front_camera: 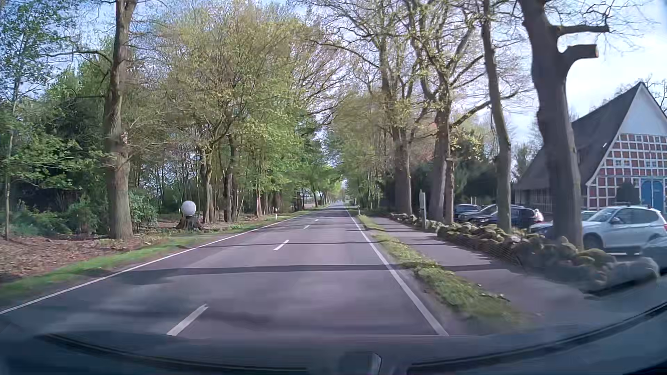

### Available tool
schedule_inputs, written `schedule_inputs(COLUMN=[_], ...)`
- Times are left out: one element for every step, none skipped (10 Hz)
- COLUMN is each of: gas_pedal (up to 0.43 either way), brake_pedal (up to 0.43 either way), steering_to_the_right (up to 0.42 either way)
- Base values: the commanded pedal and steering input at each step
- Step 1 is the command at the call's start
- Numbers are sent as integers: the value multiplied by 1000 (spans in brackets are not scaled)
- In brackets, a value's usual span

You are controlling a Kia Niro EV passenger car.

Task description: Follow the waypoints while adhering to traffic rules and regulations

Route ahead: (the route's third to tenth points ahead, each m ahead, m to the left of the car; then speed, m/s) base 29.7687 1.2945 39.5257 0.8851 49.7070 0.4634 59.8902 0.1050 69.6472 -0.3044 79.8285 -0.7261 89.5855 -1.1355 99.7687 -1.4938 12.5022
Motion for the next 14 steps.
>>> schedule_inputs(gas_pedal=[67,67,67,67,67,67,67,67,67,67,67,67,67,67], brake_pedal=[0,0,0,0,0,0,0,0,0,0,0,0,0,0], steering_to_the_right=[-1,-1,-1,-2,-2,-3,-3,-3,-3,-3,-3,-3,-3,-3])
